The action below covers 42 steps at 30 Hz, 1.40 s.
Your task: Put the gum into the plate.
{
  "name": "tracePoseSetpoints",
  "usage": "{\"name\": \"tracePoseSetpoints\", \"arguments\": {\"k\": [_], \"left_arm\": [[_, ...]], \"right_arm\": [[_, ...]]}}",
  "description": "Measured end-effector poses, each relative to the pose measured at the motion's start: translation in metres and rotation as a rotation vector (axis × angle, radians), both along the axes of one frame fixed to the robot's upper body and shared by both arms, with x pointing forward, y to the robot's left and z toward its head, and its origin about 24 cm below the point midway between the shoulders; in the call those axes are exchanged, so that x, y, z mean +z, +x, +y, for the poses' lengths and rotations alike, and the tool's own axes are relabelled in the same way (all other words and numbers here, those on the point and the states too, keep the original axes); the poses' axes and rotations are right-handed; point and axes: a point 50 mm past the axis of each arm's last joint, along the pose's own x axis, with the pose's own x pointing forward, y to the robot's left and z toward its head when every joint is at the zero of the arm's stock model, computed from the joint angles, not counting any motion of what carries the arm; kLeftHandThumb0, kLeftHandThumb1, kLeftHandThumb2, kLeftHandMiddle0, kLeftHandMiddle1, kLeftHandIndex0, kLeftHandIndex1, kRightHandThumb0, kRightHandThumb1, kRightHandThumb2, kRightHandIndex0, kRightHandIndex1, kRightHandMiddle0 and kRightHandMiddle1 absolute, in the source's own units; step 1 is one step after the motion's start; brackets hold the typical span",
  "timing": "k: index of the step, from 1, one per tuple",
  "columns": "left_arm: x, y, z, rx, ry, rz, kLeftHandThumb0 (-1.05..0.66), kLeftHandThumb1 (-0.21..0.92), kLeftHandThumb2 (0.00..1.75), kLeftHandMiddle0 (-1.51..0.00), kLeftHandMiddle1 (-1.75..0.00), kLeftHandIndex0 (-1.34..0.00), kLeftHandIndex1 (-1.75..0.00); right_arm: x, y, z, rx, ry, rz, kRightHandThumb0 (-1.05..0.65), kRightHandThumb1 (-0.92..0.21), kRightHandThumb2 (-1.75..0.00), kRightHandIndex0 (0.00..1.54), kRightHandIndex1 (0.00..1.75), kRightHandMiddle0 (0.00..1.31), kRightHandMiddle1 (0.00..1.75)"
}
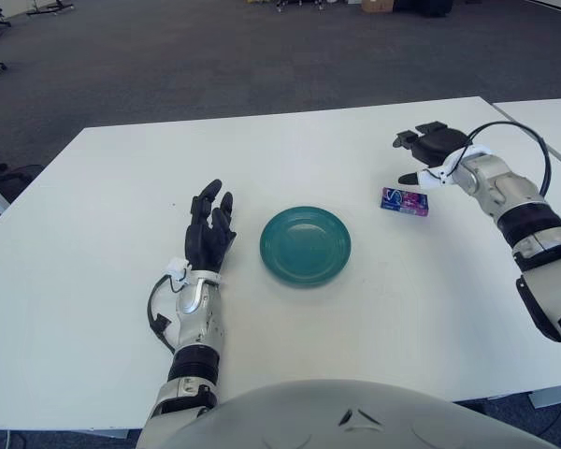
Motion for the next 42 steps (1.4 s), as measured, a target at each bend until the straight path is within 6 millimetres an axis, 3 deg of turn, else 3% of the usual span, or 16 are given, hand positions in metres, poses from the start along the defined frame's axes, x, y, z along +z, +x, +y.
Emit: {"name": "tracePoseSetpoints", "arguments": {"k": [22, 34, 42], "left_arm": [[-0.001, 0.000, 0.000, -0.008, -0.009, 0.009, -0.82, 0.92, 0.77, -0.34, 0.00, 0.00, -0.83], [-0.001, 0.000, -0.001, -0.016, -0.015, 0.012, -0.81, 0.92, 0.78, -0.34, 0.00, 0.00, -0.80], [0.000, 0.000, -0.001, -0.017, -0.013, 0.009, -0.80, 0.92, 0.77, -0.33, 0.00, 0.00, -0.76]], "right_arm": [[-0.048, -0.006, 0.021, -0.108, 0.103, 0.053, -1.05, -0.92, -0.80, 0.00, 0.00, 0.00, 0.00], [-0.078, -0.020, 0.027, -0.154, 0.099, 0.075, -1.05, -0.92, -0.80, 0.00, 0.00, 0.00, 0.00], [-0.080, -0.021, 0.027, -0.179, 0.115, 0.055, -1.05, -0.92, -0.84, 0.00, 0.00, 0.00, 0.00]]}}
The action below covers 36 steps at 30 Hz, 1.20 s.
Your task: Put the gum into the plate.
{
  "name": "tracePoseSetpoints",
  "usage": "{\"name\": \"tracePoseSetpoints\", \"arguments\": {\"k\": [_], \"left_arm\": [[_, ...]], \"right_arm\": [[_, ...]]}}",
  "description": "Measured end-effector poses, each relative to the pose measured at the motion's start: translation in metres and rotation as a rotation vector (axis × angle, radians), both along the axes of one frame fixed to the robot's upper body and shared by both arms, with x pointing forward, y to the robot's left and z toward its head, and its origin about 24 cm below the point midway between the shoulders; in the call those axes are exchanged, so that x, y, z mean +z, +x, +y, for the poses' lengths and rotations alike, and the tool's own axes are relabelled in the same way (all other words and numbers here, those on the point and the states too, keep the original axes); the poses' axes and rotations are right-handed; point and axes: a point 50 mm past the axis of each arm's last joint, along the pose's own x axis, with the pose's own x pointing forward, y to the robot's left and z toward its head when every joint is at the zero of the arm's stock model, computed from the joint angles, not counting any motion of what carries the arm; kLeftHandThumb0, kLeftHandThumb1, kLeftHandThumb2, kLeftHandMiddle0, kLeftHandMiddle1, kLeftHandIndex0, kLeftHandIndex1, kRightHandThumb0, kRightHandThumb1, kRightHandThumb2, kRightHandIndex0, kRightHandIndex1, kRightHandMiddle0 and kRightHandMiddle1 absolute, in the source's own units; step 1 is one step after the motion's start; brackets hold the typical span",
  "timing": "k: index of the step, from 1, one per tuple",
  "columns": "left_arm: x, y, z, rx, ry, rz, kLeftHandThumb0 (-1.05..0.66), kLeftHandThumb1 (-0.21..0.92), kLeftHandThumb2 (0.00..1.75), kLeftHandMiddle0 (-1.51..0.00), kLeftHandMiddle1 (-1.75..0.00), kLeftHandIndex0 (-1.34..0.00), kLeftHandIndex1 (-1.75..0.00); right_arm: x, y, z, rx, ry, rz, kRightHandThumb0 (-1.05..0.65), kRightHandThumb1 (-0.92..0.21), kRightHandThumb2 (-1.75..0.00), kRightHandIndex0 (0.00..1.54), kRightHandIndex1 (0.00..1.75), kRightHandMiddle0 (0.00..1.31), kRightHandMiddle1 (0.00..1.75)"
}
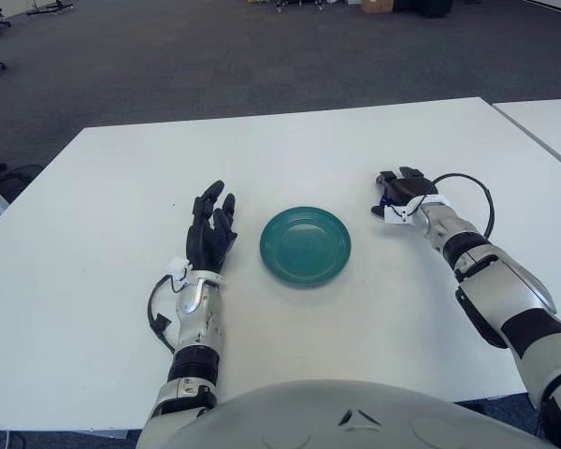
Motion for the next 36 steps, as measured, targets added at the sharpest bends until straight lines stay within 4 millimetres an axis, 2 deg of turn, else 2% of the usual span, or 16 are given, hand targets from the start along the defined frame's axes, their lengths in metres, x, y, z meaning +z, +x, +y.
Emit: {"name": "tracePoseSetpoints", "arguments": {"k": [29, 36], "left_arm": [[0.001, -0.005, -0.001, -0.005, 0.009, -0.005, -0.81, 0.92, 0.77, -0.34, -0.01, 0.00, -0.73], [0.002, -0.007, 0.000, -0.003, 0.009, -0.008, -0.80, 0.92, 0.75, -0.33, 0.00, 0.00, -0.73]], "right_arm": [[-0.009, -0.010, -0.015, -0.021, -0.008, -0.007, -1.05, -0.92, -0.87, 0.00, 0.00, 0.04, 0.03], [-0.010, -0.012, -0.016, -0.034, -0.012, -0.026, -1.05, -0.92, -0.91, 0.08, 0.03, 0.08, 0.06]]}}
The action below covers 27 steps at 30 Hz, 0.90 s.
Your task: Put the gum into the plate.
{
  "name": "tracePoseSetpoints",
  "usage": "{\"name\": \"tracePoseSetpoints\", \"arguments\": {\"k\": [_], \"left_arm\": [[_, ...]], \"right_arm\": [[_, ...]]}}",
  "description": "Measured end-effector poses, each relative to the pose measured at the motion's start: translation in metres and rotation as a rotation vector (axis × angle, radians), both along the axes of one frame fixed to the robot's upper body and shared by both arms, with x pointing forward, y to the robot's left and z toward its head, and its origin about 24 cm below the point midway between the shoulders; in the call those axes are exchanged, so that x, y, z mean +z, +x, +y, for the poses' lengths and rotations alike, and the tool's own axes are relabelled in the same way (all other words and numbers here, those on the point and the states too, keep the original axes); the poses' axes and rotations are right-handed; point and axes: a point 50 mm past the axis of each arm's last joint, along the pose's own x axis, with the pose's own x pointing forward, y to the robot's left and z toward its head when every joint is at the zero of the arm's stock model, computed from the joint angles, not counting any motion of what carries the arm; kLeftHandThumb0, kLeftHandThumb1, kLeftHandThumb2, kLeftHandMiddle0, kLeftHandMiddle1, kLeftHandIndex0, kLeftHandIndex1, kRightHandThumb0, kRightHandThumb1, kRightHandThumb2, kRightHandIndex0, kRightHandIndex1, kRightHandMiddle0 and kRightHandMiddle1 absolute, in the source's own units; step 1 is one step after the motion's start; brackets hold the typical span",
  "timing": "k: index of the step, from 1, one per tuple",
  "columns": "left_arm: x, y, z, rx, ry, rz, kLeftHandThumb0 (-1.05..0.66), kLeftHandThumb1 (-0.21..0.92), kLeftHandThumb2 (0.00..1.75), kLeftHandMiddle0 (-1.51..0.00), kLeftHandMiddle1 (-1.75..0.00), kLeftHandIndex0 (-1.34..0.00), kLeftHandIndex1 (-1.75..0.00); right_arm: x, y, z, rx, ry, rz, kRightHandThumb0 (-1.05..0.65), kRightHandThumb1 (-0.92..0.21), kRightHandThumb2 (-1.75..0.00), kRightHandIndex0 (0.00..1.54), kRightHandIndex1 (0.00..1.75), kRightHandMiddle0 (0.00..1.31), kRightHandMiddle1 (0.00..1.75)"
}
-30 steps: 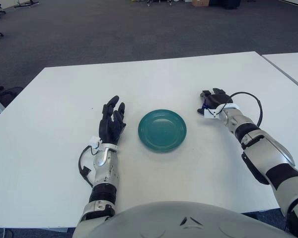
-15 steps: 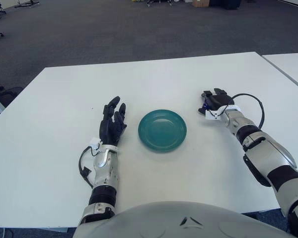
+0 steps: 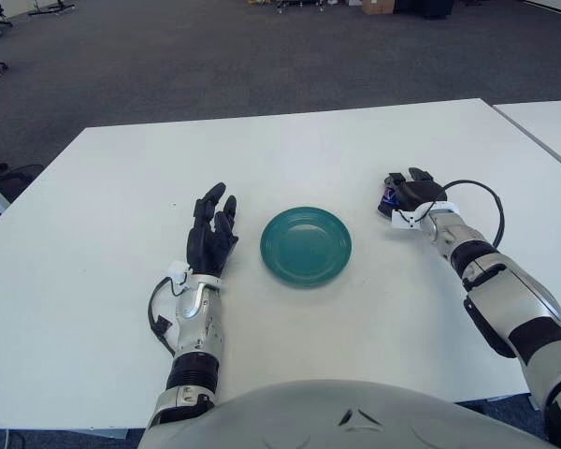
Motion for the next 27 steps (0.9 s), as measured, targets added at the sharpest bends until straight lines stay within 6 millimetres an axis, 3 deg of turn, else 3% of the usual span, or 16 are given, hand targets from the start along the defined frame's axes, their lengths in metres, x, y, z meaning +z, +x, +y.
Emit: {"name": "tracePoseSetpoints", "arguments": {"k": [2, 9, 10, 11, 13, 14, 16, 19, 23, 27], "left_arm": [[0.000, -0.001, 0.000, 0.002, 0.000, 0.001, -0.80, 0.92, 0.75, -0.33, 0.00, 0.00, -0.73], [0.000, -0.002, 0.001, 0.004, 0.000, 0.000, -0.80, 0.92, 0.74, -0.33, 0.00, 0.00, -0.76], [0.000, -0.003, 0.001, 0.003, 0.000, 0.001, -0.80, 0.92, 0.74, -0.33, 0.00, 0.00, -0.75], [0.000, -0.003, 0.001, 0.003, 0.000, 0.003, -0.80, 0.92, 0.74, -0.33, 0.00, 0.00, -0.75], [0.000, -0.003, 0.001, 0.002, -0.001, 0.006, -0.79, 0.92, 0.75, -0.33, 0.00, 0.00, -0.75], [-0.001, -0.004, 0.001, 0.002, -0.001, 0.008, -0.79, 0.92, 0.75, -0.33, 0.00, 0.00, -0.75], [-0.001, -0.004, 0.001, 0.002, -0.003, 0.012, -0.79, 0.92, 0.75, -0.33, 0.00, 0.00, -0.74], [-0.001, -0.005, 0.002, 0.002, -0.003, 0.014, -0.79, 0.92, 0.76, -0.33, 0.00, 0.00, -0.72], [-0.001, -0.005, 0.002, 0.002, -0.002, 0.014, -0.79, 0.92, 0.76, -0.33, 0.00, 0.00, -0.70], [-0.001, -0.005, 0.002, 0.003, -0.002, 0.012, -0.78, 0.92, 0.76, -0.33, 0.00, 0.00, -0.69]], "right_arm": [[0.000, 0.000, -0.001, -0.005, -0.003, -0.006, -1.05, -0.92, -0.92, 0.10, 0.04, 0.09, 0.07], [-0.001, -0.002, -0.005, -0.025, -0.012, -0.027, -1.05, -0.92, -0.91, 0.24, 0.03, 0.01, 0.38], [-0.001, -0.002, -0.005, -0.027, -0.012, -0.030, -1.05, -0.92, -0.90, 0.29, 0.05, 0.00, 0.49], [-0.001, -0.002, -0.006, -0.031, -0.011, -0.032, -1.05, -0.92, -0.89, 0.31, 0.13, 0.00, 0.61], [-0.001, -0.003, -0.007, -0.039, -0.011, -0.038, -1.05, -0.92, -0.88, 0.23, 0.57, 0.00, 1.00], [-0.001, -0.003, -0.008, -0.041, -0.011, -0.040, -1.05, -0.92, -0.87, 0.21, 0.66, 0.00, 1.08], [-0.001, -0.003, -0.008, -0.045, -0.011, -0.043, -1.05, -0.92, -0.86, 0.12, 1.21, 0.00, 1.40], [-0.001, -0.004, -0.009, -0.049, -0.009, -0.050, -1.03, -0.92, -0.84, 0.18, 1.57, 0.02, 1.60], [-0.001, -0.005, -0.010, -0.048, -0.006, -0.064, -0.93, -0.92, -0.77, 0.44, 1.71, 0.10, 1.71], [0.000, -0.005, -0.011, -0.046, -0.007, -0.074, -0.83, -0.92, -0.70, 0.57, 1.74, 0.20, 1.74]]}}
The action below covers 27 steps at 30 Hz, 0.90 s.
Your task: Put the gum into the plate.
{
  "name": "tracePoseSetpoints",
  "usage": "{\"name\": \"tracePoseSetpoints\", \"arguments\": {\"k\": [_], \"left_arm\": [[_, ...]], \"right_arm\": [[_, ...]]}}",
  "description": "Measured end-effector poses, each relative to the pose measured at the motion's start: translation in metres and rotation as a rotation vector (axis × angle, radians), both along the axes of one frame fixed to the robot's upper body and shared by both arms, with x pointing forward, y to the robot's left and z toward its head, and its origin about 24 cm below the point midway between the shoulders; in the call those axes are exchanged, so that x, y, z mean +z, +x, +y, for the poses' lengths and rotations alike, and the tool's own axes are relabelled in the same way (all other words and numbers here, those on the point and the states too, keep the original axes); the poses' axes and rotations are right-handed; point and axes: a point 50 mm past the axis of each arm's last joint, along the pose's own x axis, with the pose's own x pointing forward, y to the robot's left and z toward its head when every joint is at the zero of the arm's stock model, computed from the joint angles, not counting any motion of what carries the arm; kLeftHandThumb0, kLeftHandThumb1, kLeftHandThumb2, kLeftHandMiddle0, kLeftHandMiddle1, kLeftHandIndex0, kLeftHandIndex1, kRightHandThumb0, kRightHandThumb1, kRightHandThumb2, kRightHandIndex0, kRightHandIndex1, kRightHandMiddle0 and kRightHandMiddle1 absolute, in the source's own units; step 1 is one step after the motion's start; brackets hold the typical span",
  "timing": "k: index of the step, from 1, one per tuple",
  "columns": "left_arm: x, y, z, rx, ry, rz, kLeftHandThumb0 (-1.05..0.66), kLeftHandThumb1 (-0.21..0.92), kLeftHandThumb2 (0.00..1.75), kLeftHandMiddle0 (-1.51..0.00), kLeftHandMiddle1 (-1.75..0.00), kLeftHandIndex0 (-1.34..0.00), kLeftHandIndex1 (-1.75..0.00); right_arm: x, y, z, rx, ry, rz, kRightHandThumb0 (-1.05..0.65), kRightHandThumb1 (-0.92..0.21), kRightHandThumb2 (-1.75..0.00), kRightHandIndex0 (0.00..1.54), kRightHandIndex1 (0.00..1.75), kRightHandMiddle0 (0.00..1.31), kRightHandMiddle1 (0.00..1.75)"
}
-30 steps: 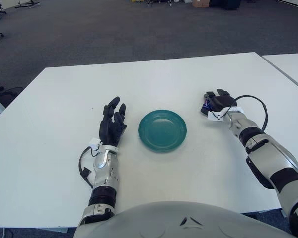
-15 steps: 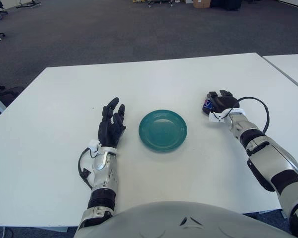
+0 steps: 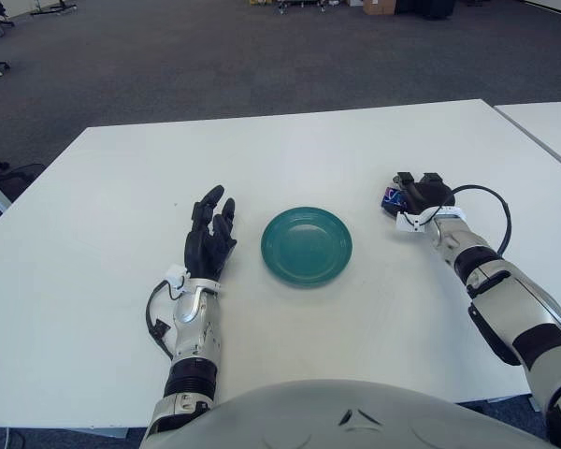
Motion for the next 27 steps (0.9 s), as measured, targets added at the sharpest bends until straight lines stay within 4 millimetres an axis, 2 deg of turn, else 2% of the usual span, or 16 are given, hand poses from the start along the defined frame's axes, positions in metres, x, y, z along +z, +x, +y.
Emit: {"name": "tracePoseSetpoints", "arguments": {"k": [7, 13, 26, 27], "left_arm": [[0.0006, -0.0002, 0.0005, -0.001, -0.002, 0.002, -0.78, 0.92, 0.75, -0.33, 0.00, 0.00, -0.69], [-0.0003, -0.0014, 0.0010, 0.000, -0.001, 0.008, -0.78, 0.92, 0.75, -0.33, 0.00, 0.00, -0.70], [-0.0010, -0.0017, 0.0014, 0.000, 0.002, 0.012, -0.78, 0.92, 0.77, -0.33, 0.00, 0.00, -0.68], [-0.0010, -0.0017, 0.0014, 0.000, 0.002, 0.012, -0.78, 0.92, 0.77, -0.33, 0.00, 0.00, -0.68]], "right_arm": [[0.0008, 0.0002, 0.0012, 0.012, 0.013, -0.008, -0.65, -0.92, -0.63, 0.74, 1.75, 0.49, 1.75], [0.0009, -0.0002, 0.0022, 0.018, 0.027, -0.025, -0.55, -0.92, -0.62, 0.82, 1.75, 0.60, 1.75], [0.0014, -0.0006, 0.0021, 0.021, 0.036, -0.050, -0.47, -0.92, -0.62, 0.85, 1.75, 0.63, 1.75], [0.0014, -0.0007, 0.0021, 0.022, 0.037, -0.050, -0.44, -0.82, -0.72, 0.84, 1.75, 0.54, 1.75]]}}
